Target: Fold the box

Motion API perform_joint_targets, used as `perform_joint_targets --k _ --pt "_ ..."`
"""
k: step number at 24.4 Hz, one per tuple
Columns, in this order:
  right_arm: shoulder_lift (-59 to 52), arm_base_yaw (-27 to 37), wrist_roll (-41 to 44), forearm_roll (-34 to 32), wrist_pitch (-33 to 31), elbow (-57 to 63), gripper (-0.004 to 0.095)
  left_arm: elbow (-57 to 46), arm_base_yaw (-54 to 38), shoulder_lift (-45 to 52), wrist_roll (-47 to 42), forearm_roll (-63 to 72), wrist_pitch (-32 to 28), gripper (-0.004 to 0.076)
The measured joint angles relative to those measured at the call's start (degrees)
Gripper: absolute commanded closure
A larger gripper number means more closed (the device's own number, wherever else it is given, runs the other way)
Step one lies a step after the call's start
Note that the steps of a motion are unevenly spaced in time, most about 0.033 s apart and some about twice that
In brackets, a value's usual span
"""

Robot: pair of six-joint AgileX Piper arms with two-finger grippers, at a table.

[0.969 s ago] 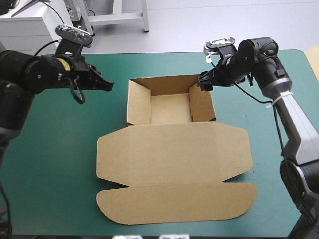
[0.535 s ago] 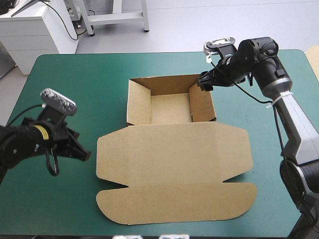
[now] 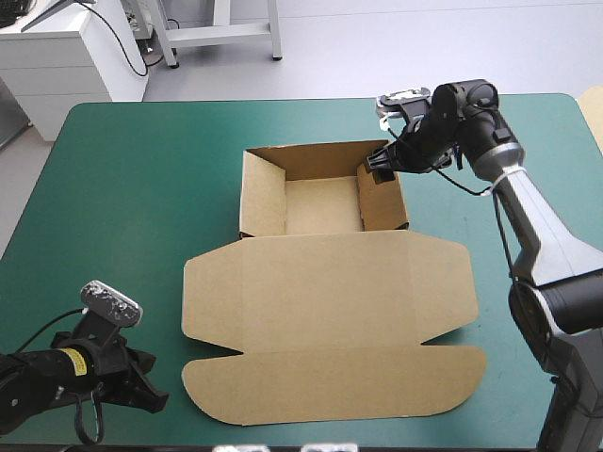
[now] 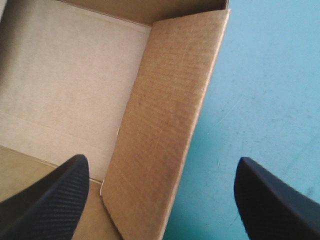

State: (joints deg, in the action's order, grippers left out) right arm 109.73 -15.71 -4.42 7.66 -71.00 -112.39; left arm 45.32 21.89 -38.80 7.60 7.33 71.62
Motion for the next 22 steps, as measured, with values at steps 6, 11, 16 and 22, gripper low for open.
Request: perform_joint_targets --k 6,11,16,22 --pt "6.7 0.0 0.0 -0.1 3.3 0.0 0.0196 0.0 0.0 3.8 0.0 0.1 0.0 0.0731" --pt "9.9 0.0 0.0 0.0 4.7 0.0 0.0595 0.0 0.0 4.0 0.0 0.1 0.0 0.0731" --pt "10.2 0.0 0.0 -0.6 5.3 0.0 0.0928 0.0 0.0 4.0 0.0 0.1 0.0 0.0731" --pt "10.2 -0.1 0.4 -2.5 5.8 0.0 0.0927 0.0 0.0 4.0 0.0 0.0 -0.7 0.0731"
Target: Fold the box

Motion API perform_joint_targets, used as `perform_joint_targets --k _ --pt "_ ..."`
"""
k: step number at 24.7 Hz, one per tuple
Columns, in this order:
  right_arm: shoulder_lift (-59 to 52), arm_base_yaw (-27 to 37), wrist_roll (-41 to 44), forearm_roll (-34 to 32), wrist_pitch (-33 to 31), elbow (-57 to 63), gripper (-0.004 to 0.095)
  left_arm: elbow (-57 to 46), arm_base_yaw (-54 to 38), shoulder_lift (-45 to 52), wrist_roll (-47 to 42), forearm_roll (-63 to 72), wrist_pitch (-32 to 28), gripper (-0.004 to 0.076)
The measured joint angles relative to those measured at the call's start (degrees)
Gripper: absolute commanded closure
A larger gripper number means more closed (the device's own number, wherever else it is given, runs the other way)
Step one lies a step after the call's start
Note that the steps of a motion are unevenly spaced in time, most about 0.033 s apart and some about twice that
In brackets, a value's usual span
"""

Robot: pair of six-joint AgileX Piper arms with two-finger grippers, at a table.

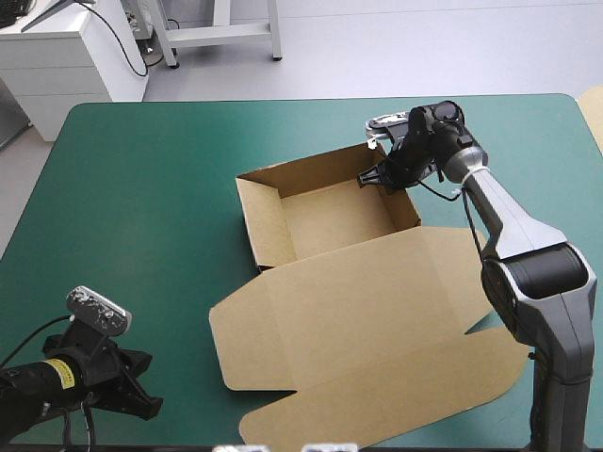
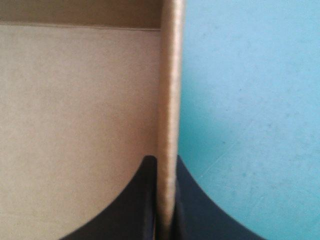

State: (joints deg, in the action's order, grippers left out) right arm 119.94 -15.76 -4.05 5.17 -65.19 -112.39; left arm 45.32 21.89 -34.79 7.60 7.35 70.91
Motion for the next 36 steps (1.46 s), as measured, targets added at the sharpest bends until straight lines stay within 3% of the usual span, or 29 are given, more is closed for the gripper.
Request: perform_joint_targets --k 6,9,14,19,25,28,30,31,34,36 --pt "-0.3 0.8 2.2 -8.9 1.7 0.0 0.0929 0.0 0.0 0.0 0.0 0.0 -0.9 0.0731" --pt "-1.2 4.2 3.4 -12.5 2.8 0.0 0.0929 0.0 0.0 0.0 0.0 0.0 -0.7 0.0731" --pt "-2.6 15.1 5.2 -15.2 4.3 -0.7 0.0929 0.0 0.0 0.0 0.0 0.0 -0.7 0.0731" --pt "-2.7 32.0 4.8 -14.4 2.8 -1.3 0.0929 0.0 0.0 0.0 0.0 0.0 -1.0 0.0731" --pt "-2.7 40.8 4.0 -11.4 2.5 -1.3 0.0917 0.0 0.0 0.0 0.0 0.0 -3.9 0.0731" --pt "-2.7 42.1 4.0 -11.4 2.5 -1.3 0.0797 0.0 0.0 0.0 0.0 0.0 -4.6 0.0731" --pt "-2.7 42.4 3.1 -11.2 2.5 -1.3 0.065 0.0 0.0 0.0 0.0 0.0 -4.7 0.0731" --pt "-2.7 42.5 2.5 -10.9 2.5 -1.3 0.0431 0.0 0.0 0.0 0.0 0.0 -4.7 0.0731" --pt "-2.7 42.5 0.1 -8.5 2.9 -1.3 0.01 0.0 0.0 0.0 0.0 0.0 -4.7 0.0731" --pt "-2.7 42.5 -0.2 -7.8 3.1 -1.4 -0.0033 0.0 0.0 0.0 0.0 0.0 -4.7 0.0731"
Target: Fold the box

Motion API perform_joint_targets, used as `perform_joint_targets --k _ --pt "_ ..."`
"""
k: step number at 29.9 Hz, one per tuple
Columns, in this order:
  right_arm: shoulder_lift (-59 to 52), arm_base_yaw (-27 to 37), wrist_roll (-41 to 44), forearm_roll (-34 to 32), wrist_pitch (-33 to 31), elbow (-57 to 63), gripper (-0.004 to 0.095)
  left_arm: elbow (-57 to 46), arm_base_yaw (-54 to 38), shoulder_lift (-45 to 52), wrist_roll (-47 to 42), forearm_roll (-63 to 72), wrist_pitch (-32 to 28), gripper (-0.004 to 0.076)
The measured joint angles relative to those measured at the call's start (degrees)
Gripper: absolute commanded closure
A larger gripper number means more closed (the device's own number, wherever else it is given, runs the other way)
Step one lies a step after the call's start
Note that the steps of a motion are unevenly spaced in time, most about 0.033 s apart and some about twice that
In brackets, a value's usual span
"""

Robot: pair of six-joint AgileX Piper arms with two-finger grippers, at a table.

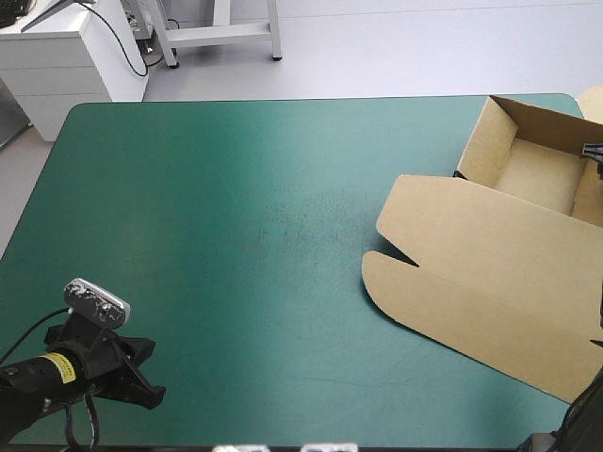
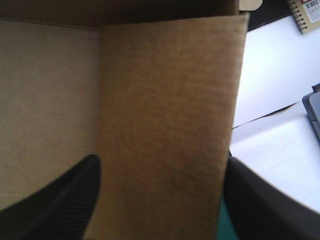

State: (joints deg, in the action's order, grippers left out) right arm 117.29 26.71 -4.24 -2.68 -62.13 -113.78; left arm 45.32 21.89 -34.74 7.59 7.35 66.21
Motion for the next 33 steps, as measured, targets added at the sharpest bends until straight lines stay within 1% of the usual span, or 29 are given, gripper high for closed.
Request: perform_joint_targets --k 6,8,11,13,15,18,20,22,24,29,33 --pt "0.1 0.0 -0.3 0.5 -1.2 -2.4 0.0012 0.0 0.0 0.0 0.0 0.0 0.0 0.0731" --pt "0.1 0.0 -0.8 0.5 -2.5 -4.2 0.0048 0.0 0.0 0.0 0.0 0.0 0.0 0.0731" --pt "0.1 0.0 -1.8 1.0 -5.5 -7.2 0.0147 0.0 0.0 0.0 0.0 0.0 0.0 0.0731" --pt "0.0 0.0 -2.5 2.0 -7.5 -9.1 0.0263 0.0 0.0 0.0 0.0 0.0 0.0 0.0731" --pt "-0.5 0.0 -3.2 3.8 -8.8 -10.7 0.0416 0.0 0.0 0.0 0.0 0.0 0.0 0.0731" --pt "-2.0 0.0 -4.1 8.7 -9.3 -11.5 0.0752 0.0 0.0 0.0 0.0 0.0 0.0 0.0731" --pt "-3.4 -0.1 -5.6 13.4 -9.4 -11.6 0.093 0.0 0.0 0.0 0.0 0.0 0.0 0.0731" --pt "-4.6 -0.6 -7.8 18.6 -9.4 -11.6 0.0914 0.0 0.0 0.0 0.0 0.0 0.0 0.0731" --pt "-5.4 -2.0 -8.9 21.1 -9.4 -11.6 0.0914 0.0 0.0 0.0 0.0 0.0 0.0 0.0731" --pt "-6.4 -8.4 -9.7 21.9 -9.4 -10.5 0.0922 0.0 0.0 0.0 0.0 0.0 0.0 0.0731" --pt "-9.0 -13.5 -10.4 21.0 -9.3 -3.8 0.0929 0.0 0.0 0.0 0.0 0.0 -0.2 0.0731"
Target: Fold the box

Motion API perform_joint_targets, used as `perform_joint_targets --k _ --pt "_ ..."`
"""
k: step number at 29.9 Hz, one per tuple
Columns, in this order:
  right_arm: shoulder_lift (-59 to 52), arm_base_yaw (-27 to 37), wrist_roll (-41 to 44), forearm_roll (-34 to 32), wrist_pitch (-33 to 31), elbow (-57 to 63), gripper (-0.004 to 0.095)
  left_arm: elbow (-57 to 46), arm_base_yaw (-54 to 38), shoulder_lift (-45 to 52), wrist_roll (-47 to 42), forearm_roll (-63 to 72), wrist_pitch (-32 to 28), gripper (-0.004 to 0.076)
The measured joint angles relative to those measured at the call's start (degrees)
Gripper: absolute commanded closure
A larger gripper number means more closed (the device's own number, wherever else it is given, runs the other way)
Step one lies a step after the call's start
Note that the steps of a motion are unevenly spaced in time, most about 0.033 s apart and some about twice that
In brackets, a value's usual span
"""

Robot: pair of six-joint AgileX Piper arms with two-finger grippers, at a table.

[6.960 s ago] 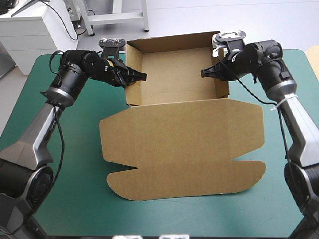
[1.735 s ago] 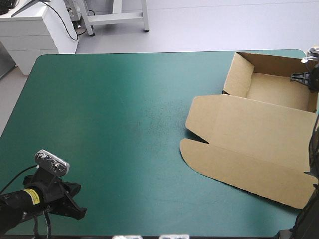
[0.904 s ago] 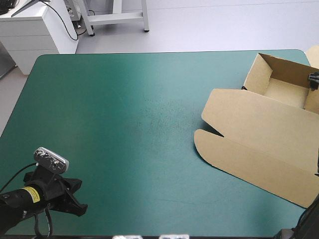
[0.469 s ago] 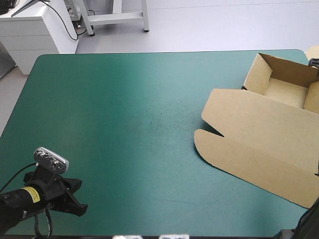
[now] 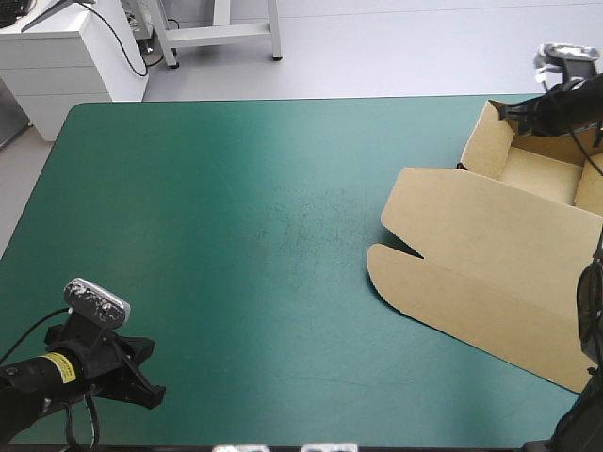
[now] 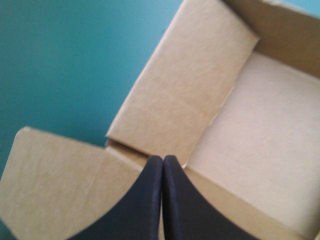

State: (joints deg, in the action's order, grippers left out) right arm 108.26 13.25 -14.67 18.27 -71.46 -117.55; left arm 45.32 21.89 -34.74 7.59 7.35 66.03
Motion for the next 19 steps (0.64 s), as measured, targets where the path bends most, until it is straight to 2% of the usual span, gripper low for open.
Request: perform_joint_targets --k 4,8,13,19 --pt "-5.1 -4.7 -3.3 0.4 0.1 10.9 0.0929 -0.5 0.0 0.0 0.0 0.0 -1.1 0.0731" --pt "-11.5 -7.2 -8.7 4.4 0.1 22.0 0.0927 -3.1 0.0 0.0 0.0 0.0 -3.9 0.0731" --pt "-21.1 -7.5 -14.5 11.0 0.3 31.9 0.0927 -7.2 0.0 0.0 0.0 0.0 -7.6 0.0731" --pt "-35.9 -7.5 -17.3 13.0 1.8 42.3 0.0927 -9.0 0.0 0.0 0.0 0.0 -8.0 0.0731"
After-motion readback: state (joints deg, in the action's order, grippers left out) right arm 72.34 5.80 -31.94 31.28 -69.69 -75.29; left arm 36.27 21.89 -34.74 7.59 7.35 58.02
